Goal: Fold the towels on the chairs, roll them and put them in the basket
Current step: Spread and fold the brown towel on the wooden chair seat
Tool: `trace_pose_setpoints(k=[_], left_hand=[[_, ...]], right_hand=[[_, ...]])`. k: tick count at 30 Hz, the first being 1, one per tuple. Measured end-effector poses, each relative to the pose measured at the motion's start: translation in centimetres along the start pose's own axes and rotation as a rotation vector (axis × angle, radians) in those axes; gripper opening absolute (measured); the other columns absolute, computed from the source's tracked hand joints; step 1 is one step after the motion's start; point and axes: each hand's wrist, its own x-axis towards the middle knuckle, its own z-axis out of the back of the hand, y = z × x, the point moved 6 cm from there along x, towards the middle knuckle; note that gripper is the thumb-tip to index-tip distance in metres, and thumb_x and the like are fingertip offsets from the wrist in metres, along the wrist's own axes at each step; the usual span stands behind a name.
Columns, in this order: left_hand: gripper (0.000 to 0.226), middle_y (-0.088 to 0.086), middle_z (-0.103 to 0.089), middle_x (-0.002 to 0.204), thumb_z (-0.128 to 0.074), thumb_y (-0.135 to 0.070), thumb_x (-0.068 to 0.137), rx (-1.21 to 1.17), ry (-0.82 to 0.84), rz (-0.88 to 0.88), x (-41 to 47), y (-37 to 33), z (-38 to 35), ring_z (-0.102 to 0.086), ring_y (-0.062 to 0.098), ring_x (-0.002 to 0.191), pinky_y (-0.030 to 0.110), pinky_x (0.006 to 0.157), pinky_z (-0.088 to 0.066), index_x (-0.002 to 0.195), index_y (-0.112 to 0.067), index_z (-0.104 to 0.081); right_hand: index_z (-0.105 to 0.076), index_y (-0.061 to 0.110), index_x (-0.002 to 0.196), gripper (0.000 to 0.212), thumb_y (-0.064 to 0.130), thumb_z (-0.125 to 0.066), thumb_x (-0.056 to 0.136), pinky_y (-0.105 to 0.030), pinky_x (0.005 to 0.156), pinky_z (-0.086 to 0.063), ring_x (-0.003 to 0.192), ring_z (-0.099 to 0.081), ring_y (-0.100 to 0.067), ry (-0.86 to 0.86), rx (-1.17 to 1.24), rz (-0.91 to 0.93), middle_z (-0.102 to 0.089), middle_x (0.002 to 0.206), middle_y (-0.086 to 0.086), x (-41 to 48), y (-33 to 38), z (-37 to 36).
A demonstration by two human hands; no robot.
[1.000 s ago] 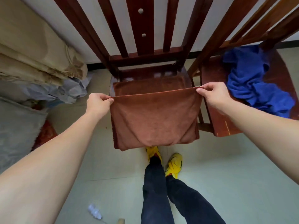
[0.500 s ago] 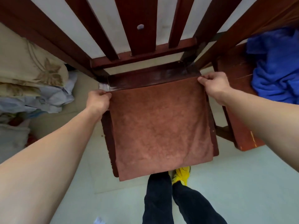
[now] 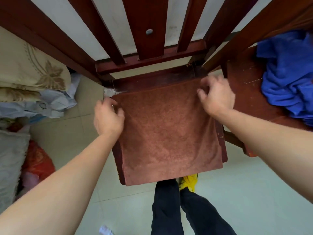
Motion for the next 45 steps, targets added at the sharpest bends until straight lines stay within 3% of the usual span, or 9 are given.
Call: trace_pose_setpoints(k=[4, 10, 19, 22, 27, 32, 36, 42, 45], left_hand=[[0.011, 0.007, -0.068, 0.087, -0.067, -0.026, 0.082, 0.040, 0.322, 0.009, -5.1, 1.6, -3.4, -0.063, 0.030, 0.088, 0.039, 0.077, -0.053, 0.090, -0.022, -0.062], [0.013, 0.010, -0.069, 0.081, -0.071, -0.027, 0.080, 0.000, 0.295, 0.326, -9.8, 9.3, -2.8, -0.064, 0.031, 0.086, 0.036, 0.076, -0.052, 0.076, -0.018, -0.063], [0.019, -0.002, -0.063, 0.062, -0.079, -0.012, 0.075, -0.482, 0.347, 0.573, -19.0, 12.2, -5.3, -0.056, 0.015, 0.058, 0.028, 0.064, -0.047, 0.076, -0.010, -0.060], [0.017, 0.006, -0.058, 0.064, -0.076, -0.009, 0.078, -0.479, 0.309, 0.551, -19.6, 12.0, -4.8, -0.052, 0.018, 0.060, 0.030, 0.065, -0.046, 0.081, -0.015, -0.061], [0.022, 0.005, -0.066, 0.081, -0.070, -0.003, 0.082, -0.632, 0.216, 0.568, -16.8, 9.9, -2.7, -0.061, 0.019, 0.074, 0.033, 0.078, -0.052, 0.102, -0.009, -0.064], [0.009, 0.004, -0.064, 0.090, -0.060, -0.018, 0.092, -0.807, 0.279, 0.701, -12.5, 7.0, -2.4, -0.061, 0.016, 0.078, 0.031, 0.068, -0.053, 0.100, -0.013, -0.061], [0.022, 0.001, -0.057, 0.082, -0.047, -0.012, 0.092, -0.832, 0.181, 0.746, -11.4, 6.8, -3.0, -0.053, 0.013, 0.072, 0.026, 0.067, -0.047, 0.110, -0.012, -0.060], [0.021, 0.005, -0.064, 0.096, -0.063, -0.006, 0.083, -0.626, 0.117, 0.679, -13.2, 7.5, -3.4, -0.058, 0.017, 0.085, 0.033, 0.087, -0.050, 0.104, -0.011, -0.064], [0.023, 0.002, -0.064, 0.083, -0.072, -0.006, 0.080, -0.675, 0.147, 0.656, -13.3, 7.6, -3.6, -0.057, 0.009, 0.066, 0.019, 0.060, -0.047, 0.101, -0.010, -0.062]], right_hand=[[-0.064, 0.028, 0.087, 0.007, 0.025, -0.070, 0.084, -0.035, 0.079, -0.053, 0.080, -0.064, -0.018, 0.378, 0.320, -0.112, -0.064, 0.075, 0.008, -3.9, -1.2, -3.7], [-0.061, 0.027, 0.064, 0.019, 0.024, -0.069, 0.081, -0.034, 0.076, -0.054, 0.080, -0.068, -0.026, 0.248, 0.239, -0.450, -0.068, 0.071, 0.003, -7.7, -9.7, -1.6], [-0.069, 0.012, 0.077, 0.016, 0.024, -0.080, 0.076, -0.025, 0.059, -0.043, 0.064, -0.062, -0.016, 0.483, 0.432, -0.557, -0.072, 0.070, -0.003, -18.8, -12.9, -3.6], [-0.064, 0.003, 0.069, 0.025, 0.022, -0.078, 0.077, -0.030, 0.063, -0.044, 0.064, -0.058, -0.020, 0.457, 0.468, -0.570, -0.071, 0.073, -0.013, -19.7, -13.4, -3.9], [-0.060, 0.014, 0.056, 0.030, 0.025, -0.077, 0.078, -0.031, 0.064, -0.044, 0.064, -0.053, -0.017, 0.352, 0.621, -0.559, -0.060, 0.061, 0.002, -16.2, -11.6, -2.0], [-0.069, 0.017, 0.088, 0.012, 0.027, -0.063, 0.090, -0.026, 0.057, -0.050, 0.077, -0.061, -0.016, 0.415, 0.786, -0.702, -0.066, 0.086, 0.001, -11.4, -8.9, -0.9], [-0.062, 0.016, 0.115, 0.032, 0.006, -0.041, 0.093, -0.024, 0.061, -0.050, 0.087, -0.071, -0.015, 0.484, 0.893, -0.764, -0.069, 0.105, -0.001, -10.5, -7.9, -1.5], [-0.067, 0.023, 0.090, 0.020, 0.012, -0.073, 0.075, -0.043, 0.088, -0.055, 0.090, -0.066, -0.024, 0.290, 0.583, -0.613, -0.071, 0.101, -0.007, -11.3, -9.6, -2.4], [-0.066, 0.025, 0.072, 0.019, 0.029, -0.083, 0.068, -0.036, 0.087, -0.054, 0.089, -0.066, -0.018, 0.267, 0.548, -0.632, -0.072, 0.094, 0.000, -11.6, -9.8, -2.8]])
